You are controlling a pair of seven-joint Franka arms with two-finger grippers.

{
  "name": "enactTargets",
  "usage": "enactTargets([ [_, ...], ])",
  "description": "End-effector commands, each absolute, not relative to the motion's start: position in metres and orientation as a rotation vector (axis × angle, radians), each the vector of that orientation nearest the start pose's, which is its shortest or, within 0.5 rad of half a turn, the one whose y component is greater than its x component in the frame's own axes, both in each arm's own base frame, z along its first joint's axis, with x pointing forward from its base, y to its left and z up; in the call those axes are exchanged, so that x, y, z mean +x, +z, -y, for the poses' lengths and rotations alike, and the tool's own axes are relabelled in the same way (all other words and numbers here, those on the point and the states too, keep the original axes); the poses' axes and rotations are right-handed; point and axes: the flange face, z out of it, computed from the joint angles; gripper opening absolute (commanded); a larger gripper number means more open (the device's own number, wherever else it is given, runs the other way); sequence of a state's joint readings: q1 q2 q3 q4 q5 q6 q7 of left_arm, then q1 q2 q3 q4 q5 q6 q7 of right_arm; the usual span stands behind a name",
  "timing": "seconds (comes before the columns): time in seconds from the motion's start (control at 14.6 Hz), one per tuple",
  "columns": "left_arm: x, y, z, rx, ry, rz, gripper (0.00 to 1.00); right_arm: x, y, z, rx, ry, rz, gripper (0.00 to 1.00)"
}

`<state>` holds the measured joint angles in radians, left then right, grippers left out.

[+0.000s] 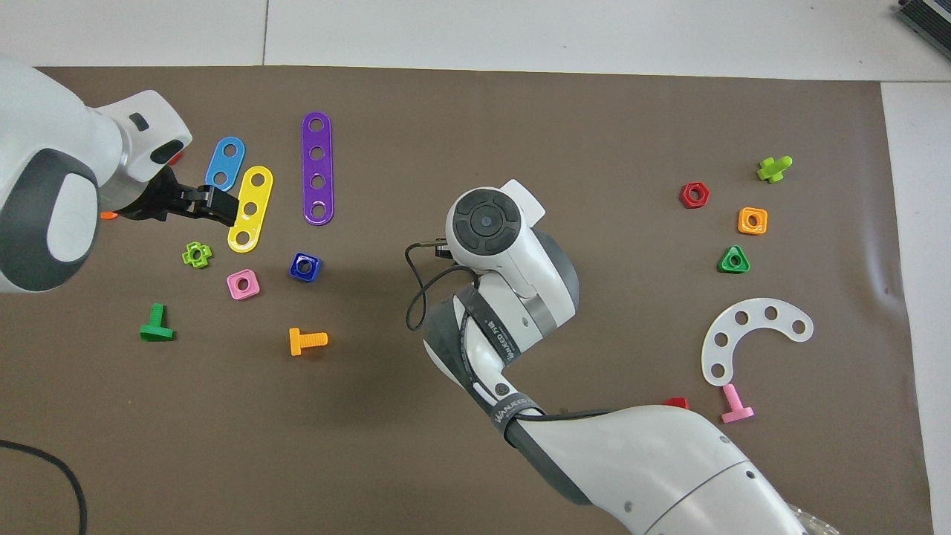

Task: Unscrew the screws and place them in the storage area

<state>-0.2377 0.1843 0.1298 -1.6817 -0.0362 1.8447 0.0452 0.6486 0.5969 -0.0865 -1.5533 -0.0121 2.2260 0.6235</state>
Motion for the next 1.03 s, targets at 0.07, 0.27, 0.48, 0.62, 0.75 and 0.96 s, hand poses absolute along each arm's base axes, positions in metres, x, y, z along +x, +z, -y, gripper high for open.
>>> enactTargets([
  [0.07,0.597,0.518,0.043,-3.109,0.031,-0.196,0.99,0.592,0.314,-0.380,-3.112,-0.203,-0.028,0.40],
  [0.27,0.581,0.551,0.031,-3.117,0.013,-0.166,1.00,0.593,0.314,-0.378,-3.111,-0.205,-0.035,0.40],
  [0.48,0.574,0.586,0.031,-3.117,0.059,-0.166,1.00,0.593,0.313,-0.377,-3.115,-0.197,-0.035,0.39],
  [0.62,0.571,0.603,0.031,-3.115,0.092,-0.165,1.00,0.592,0.314,-0.377,-3.115,-0.197,-0.033,0.00],
  [0.75,0.568,0.613,0.036,-3.113,0.102,-0.174,1.00,0.591,0.313,-0.377,-3.117,-0.187,-0.035,0.00],
  [0.96,0.568,0.614,0.044,-3.116,0.087,-0.184,1.00,0.601,0.319,-0.362,-3.136,-0.158,-0.045,0.00],
])
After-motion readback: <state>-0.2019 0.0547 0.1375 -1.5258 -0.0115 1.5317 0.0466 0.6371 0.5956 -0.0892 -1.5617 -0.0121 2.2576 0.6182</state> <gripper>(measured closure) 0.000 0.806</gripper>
